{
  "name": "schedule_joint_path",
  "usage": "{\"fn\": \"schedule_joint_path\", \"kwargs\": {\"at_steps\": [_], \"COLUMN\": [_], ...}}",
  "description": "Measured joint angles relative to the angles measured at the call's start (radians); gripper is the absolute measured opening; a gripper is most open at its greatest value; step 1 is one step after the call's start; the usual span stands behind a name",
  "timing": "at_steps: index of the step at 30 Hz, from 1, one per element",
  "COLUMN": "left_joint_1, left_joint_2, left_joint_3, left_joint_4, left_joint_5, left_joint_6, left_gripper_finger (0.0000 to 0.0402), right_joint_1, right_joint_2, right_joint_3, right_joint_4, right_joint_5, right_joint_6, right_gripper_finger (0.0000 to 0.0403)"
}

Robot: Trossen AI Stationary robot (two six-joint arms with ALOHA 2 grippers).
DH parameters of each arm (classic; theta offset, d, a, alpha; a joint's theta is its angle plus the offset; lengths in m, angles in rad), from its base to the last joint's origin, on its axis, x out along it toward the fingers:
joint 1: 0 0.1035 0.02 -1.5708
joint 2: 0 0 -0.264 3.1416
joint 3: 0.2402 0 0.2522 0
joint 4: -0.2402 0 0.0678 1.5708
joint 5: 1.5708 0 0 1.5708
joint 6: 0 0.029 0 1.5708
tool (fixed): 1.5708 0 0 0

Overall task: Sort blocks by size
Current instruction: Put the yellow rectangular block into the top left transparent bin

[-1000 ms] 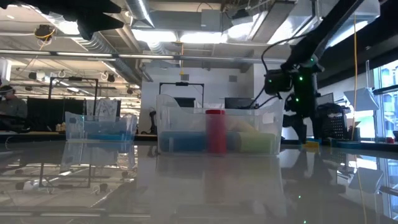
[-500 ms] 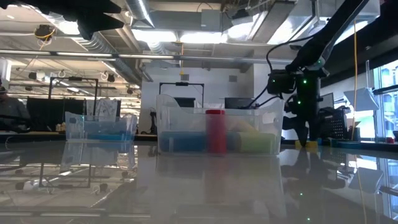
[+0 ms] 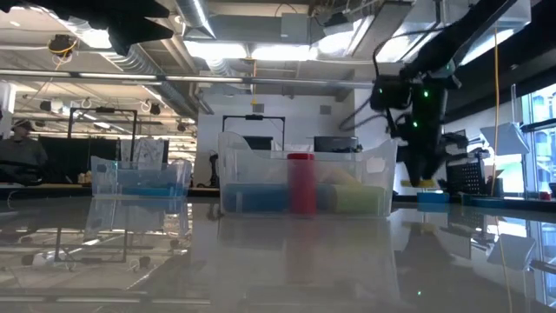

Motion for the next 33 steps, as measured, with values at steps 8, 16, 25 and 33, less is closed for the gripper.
{"fn": "schedule_joint_path", "kwargs": {"at_steps": [8,16,25,33], "left_joint_1": [0.0,0.0,0.0,0.0], "left_joint_2": [-0.002,-0.019,-0.059,-0.063], "left_joint_3": [0.0,0.0,0.0,0.0], "left_joint_4": [0.005,0.007,0.004,0.004], "left_joint_5": [0.0,0.0,0.0,0.0], "left_joint_6": [-0.004,-0.003,-0.003,0.024], "left_gripper_finger": [0.0198,0.0198,0.0198,0.0198], "right_joint_1": [0.153,0.275,0.313,0.329], "right_joint_2": [-0.068,-0.07,0.005,0.17], "right_joint_3": [0.085,0.1,0.1,0.1], "right_joint_4": [0.103,0.503,0.837,1.132], "right_joint_5": [-0.003,-0.055,-0.225,-0.342], "right_joint_6": [-0.038,-0.184,-0.307,-0.308], "right_gripper_finger": [0.0121,0.0125,0.0126,0.0126]}}
